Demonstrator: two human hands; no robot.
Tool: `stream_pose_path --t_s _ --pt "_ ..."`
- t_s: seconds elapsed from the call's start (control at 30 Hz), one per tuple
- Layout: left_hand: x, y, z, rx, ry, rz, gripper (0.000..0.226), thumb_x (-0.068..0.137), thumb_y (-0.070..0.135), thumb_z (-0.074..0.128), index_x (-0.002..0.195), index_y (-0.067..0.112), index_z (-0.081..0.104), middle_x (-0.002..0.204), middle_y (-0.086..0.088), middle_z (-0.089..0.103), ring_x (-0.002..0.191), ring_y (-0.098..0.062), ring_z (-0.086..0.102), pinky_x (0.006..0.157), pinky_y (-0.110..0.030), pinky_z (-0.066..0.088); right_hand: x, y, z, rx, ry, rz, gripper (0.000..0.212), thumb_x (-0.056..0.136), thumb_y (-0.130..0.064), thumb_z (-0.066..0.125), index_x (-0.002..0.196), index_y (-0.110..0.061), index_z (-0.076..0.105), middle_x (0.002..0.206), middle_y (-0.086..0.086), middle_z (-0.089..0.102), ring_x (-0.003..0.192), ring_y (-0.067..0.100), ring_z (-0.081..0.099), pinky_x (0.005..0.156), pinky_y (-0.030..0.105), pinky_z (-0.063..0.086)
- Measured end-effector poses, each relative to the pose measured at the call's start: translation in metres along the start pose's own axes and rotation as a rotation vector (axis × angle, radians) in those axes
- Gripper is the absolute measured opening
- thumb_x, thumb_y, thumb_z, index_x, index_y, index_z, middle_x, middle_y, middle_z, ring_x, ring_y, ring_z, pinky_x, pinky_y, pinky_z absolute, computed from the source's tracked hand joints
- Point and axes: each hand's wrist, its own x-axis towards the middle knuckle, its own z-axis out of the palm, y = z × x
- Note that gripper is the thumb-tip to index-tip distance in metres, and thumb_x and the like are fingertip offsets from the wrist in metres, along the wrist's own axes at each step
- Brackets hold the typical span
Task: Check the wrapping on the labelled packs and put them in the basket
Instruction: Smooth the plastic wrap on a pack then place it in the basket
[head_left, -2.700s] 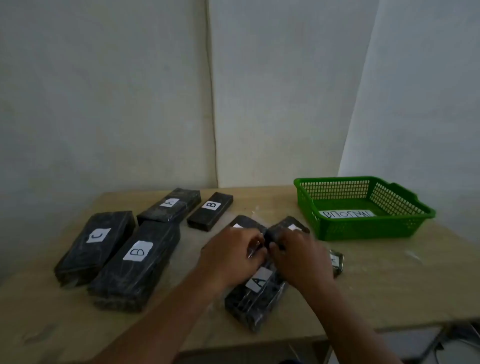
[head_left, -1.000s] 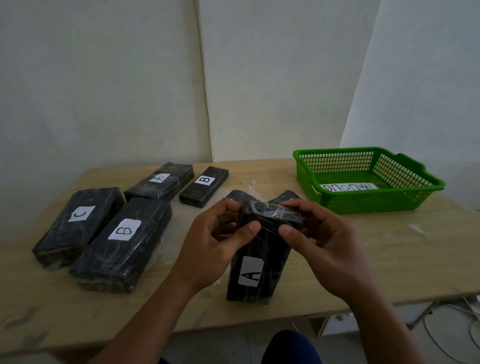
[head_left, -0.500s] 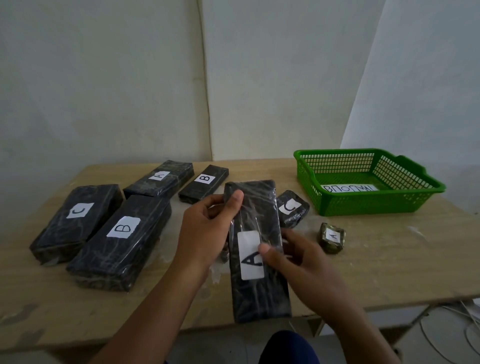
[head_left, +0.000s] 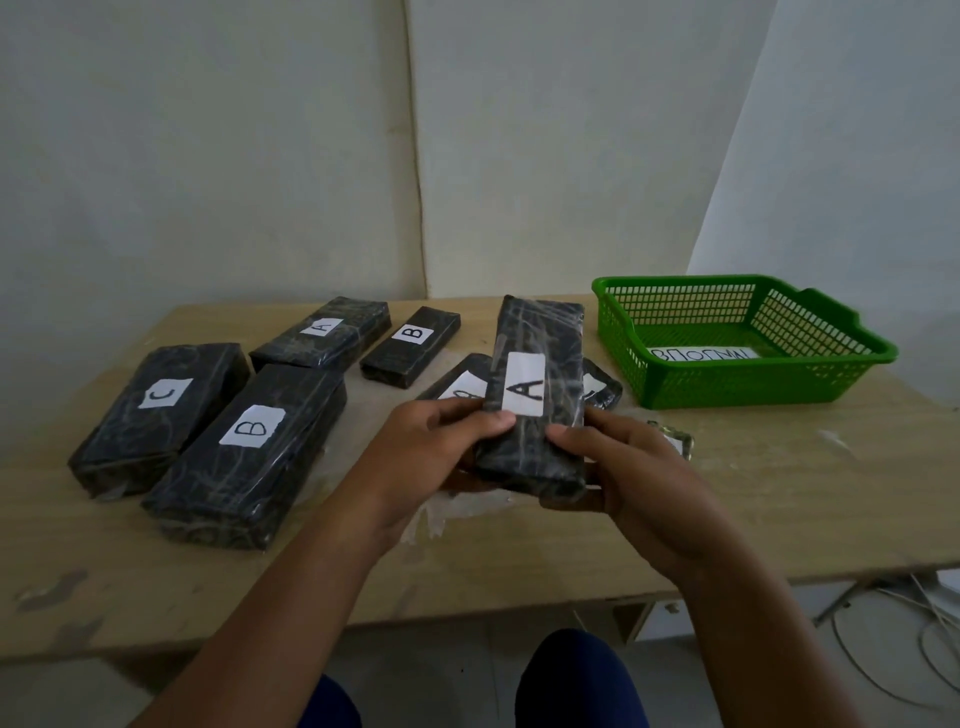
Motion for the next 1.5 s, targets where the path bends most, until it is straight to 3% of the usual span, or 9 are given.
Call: stream_pose_path --t_s 0.1,0.27,0.57,0.7,0.83,1.03,1.2,1.33,1.5 --pt "0.001 0.004 -0.003 -0.026 -0.018 -0.023 0.02 0.089 0.033 0.077 0.094 0.014 0.083 0.09 -0.012 0.08 0.077 -0.024 0.075 0.079 -0.043 0.049 0.0 -0.008 0.001 0.047 -0.044 0.0 0.044 0.077 -0.024 0.073 0.116 -0.004 0.071 0.098 0.007 0.081 0.081 0.019 0.077 0.065 0.027 0.062" --pt "0.001 0.01 -0.004 -0.154 -0.065 -0.036 0.015 0.088 0.022 0.076 0.081 0.012 0.084 0.083 -0.008 0.077 0.072 -0.013 0.073 0.06 -0.023 0.058 0.005 -0.016 0.004 0.098 -0.047 0.029 0.031 0.078 -0.019 0.072 0.102 0.001 0.069 0.084 0.009 0.077 0.069 0.016 0.074 0.056 0.024 0.061" --pt "0.005 0.011 0.0 -0.218 -0.005 -0.061 0.012 0.09 0.01 0.075 0.083 0.001 0.078 0.075 -0.008 0.073 0.064 -0.01 0.072 0.05 -0.017 0.057 0.011 -0.013 0.003 0.137 0.015 0.084 0.019 0.085 -0.013 0.073 0.096 0.002 0.069 0.089 0.014 0.073 0.068 0.017 0.073 0.052 0.023 0.059" --pt "0.003 0.016 0.006 -0.302 0.029 -0.05 0.015 0.092 0.01 0.073 0.107 0.007 0.074 0.078 -0.007 0.077 0.064 -0.011 0.074 0.048 -0.018 0.055 0.009 -0.012 0.01 0.131 0.137 -0.04 0.045 0.083 -0.036 0.074 0.12 -0.009 0.07 0.096 0.007 0.079 0.076 0.018 0.079 0.058 0.024 0.06" --pt "0.006 0.019 0.012 -0.421 0.061 0.009 0.05 0.096 0.005 0.068 0.141 0.024 0.056 0.083 0.0 0.082 0.072 -0.016 0.078 0.052 -0.023 0.059 0.007 -0.01 0.017 0.073 0.215 -0.244 0.05 0.084 -0.053 0.063 0.124 -0.023 0.071 0.109 0.0 0.08 0.102 0.02 0.079 0.074 0.034 0.064" --pt "0.006 0.025 0.013 -0.527 0.013 0.036 0.047 0.101 0.007 0.062 0.144 0.023 0.055 0.102 -0.008 0.082 0.089 -0.022 0.08 0.065 -0.028 0.066 0.002 -0.009 0.023 -0.107 0.165 -0.443 0.063 0.088 -0.038 0.066 0.148 -0.024 0.058 0.125 -0.005 0.076 0.115 0.011 0.074 0.086 0.033 0.064" --pt "-0.002 0.021 0.013 0.077 0.009 0.13 0.032 0.109 0.033 0.053 0.135 0.047 0.064 0.121 0.006 0.073 0.101 -0.012 0.076 0.086 -0.037 0.066 0.004 -0.007 0.02 -0.222 0.316 -0.521 0.051 0.081 -0.046 0.075 0.131 -0.032 0.071 0.115 -0.007 0.079 0.109 0.008 0.075 0.087 0.038 0.066" --pt "-0.007 0.024 0.013 0.127 -0.014 0.381 0.048 0.109 0.013 0.05 0.134 0.052 0.06 0.117 0.035 0.07 0.104 0.012 0.069 0.078 -0.019 0.061 0.004 -0.01 0.016 -0.278 0.291 -0.538 0.054 0.078 -0.046 0.078 0.129 -0.03 0.073 0.107 -0.013 0.081 0.102 0.009 0.078 0.088 0.043 0.066" --pt "-0.004 0.023 0.011 0.172 -0.066 0.513 0.044 0.105 0.027 0.061 0.143 0.049 0.059 0.142 0.022 0.065 0.118 -0.004 0.07 0.088 -0.04 0.065 -0.003 -0.02 0.014 -0.407 0.173 -0.594 0.065 0.086 -0.047 0.062 0.149 -0.037 0.048 0.096 -0.045 0.07 0.102 -0.016 0.068 0.079 0.009 0.056"
